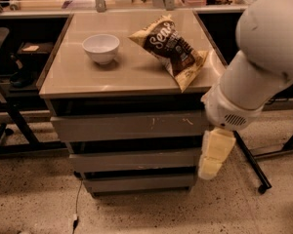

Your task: Open top drawer

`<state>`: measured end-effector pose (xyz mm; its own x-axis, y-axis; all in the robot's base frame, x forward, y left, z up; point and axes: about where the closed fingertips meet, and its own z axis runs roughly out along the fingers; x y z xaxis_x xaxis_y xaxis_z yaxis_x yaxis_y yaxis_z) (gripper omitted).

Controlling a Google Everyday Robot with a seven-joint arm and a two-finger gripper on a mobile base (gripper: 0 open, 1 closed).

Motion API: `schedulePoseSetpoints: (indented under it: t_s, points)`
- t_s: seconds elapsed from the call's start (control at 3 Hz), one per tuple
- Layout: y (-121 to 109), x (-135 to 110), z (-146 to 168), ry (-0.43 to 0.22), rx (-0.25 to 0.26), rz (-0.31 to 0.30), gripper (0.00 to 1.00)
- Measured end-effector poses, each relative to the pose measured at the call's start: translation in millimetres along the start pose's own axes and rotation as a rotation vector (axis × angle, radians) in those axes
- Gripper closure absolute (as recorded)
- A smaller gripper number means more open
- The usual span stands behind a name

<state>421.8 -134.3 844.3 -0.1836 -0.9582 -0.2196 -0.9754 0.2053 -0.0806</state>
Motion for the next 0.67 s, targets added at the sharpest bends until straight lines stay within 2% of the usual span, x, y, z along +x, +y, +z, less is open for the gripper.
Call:
schedulePoseSetpoints:
  t_s: [0.33,0.67]
  points:
    - [0.4,-18.8,54.3,-0.017,-0.028,-0.005,0.0]
    - [-23.9,-42.0,123.0,-0.008,-0.017,-0.051,0.0]
